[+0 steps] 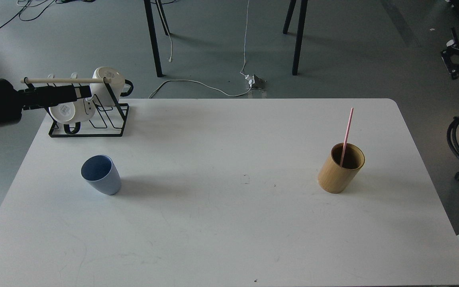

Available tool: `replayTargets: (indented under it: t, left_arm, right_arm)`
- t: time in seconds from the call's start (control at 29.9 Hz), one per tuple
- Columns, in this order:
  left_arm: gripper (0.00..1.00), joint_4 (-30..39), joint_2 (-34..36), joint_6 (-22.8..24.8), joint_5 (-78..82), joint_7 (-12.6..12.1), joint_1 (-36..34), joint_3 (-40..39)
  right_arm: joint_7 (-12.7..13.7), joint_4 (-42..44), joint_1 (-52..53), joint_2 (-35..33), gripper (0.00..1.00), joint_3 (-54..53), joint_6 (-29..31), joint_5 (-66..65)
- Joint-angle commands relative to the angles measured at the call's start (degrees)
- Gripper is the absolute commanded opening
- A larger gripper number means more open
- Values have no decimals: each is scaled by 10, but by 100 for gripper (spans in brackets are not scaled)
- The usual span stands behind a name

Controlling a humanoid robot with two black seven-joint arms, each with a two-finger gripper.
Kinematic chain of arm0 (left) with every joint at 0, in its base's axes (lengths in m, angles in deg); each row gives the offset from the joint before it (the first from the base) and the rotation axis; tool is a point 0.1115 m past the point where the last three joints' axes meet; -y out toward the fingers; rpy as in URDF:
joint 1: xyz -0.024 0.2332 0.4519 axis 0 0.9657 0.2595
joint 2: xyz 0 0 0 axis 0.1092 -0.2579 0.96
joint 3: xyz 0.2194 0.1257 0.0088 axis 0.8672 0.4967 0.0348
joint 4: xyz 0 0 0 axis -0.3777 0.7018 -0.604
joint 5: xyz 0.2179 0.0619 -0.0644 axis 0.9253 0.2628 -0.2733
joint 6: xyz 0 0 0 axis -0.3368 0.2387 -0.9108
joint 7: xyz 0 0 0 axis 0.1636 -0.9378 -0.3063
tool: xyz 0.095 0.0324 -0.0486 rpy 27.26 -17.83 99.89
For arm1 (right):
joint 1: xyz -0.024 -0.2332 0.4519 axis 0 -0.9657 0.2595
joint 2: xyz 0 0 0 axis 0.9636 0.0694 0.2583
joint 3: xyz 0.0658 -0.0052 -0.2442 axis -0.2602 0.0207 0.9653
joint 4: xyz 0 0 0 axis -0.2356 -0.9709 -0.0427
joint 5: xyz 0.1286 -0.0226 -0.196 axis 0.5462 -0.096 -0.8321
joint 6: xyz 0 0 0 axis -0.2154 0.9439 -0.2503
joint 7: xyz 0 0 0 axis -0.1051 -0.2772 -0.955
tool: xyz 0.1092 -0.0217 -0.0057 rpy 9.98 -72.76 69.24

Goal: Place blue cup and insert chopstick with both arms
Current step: 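Move the left gripper down toward the light blue cup, then grasp the light blue cup with the left gripper and lift it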

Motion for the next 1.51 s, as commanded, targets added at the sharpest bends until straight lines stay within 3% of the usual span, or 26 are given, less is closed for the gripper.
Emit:
replayTargets:
  t: [0.0,0.33,0.64,1.07,1.47]
  left_arm:
    - [72,-15,-4,-59,83,6,1,47]
    - [62,-100,-80,-102,124,0,4,132]
    - [55,-149,-136,-120,150,-1,32,137]
    - [15,-184,-157,-115,153,3,44,137]
    - [3,-176,-157,-114,148,15,26,133]
  right_arm:
    - [0,0,-3,-3,99,0,0,0]
    - [0,-1,-3,-2,99,-3,0,0]
    - [0,-1,-3,1,99,-3,0,0]
    - [0,2,-3,-3,99,-3,0,0]
    - [0,2,-3,-3,99,-3,0,0]
